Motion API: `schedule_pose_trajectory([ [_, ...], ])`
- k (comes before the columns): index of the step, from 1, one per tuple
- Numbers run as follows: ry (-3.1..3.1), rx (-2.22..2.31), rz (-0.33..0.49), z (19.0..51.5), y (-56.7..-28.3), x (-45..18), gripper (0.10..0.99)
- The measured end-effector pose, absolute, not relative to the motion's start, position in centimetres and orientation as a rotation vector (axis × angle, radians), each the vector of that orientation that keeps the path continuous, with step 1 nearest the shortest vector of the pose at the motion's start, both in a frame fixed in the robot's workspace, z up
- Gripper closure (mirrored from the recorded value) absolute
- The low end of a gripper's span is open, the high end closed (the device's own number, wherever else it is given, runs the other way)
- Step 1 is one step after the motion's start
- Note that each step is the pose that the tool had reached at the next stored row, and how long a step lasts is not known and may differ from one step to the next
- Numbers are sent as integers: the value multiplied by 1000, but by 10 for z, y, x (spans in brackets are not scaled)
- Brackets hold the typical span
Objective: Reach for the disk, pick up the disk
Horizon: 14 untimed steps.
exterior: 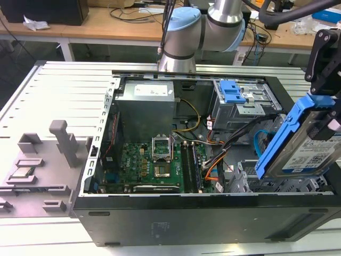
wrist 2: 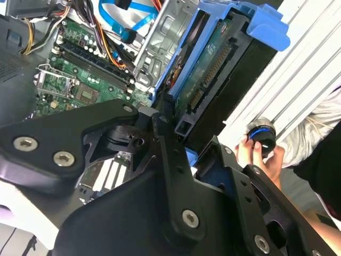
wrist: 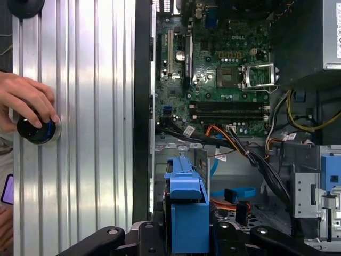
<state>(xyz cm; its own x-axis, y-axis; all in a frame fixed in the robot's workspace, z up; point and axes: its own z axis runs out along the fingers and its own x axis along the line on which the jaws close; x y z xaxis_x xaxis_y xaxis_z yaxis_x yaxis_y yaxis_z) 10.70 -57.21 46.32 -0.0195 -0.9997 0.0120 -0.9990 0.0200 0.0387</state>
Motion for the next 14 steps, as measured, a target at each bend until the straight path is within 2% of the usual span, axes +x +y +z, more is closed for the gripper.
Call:
schedule_pose_trajectory([
  [6, -2225, 2167, -30, 460, -560, 106, 718],
  [14, -2225, 2167, -30, 456, -557, 104, 718],
])
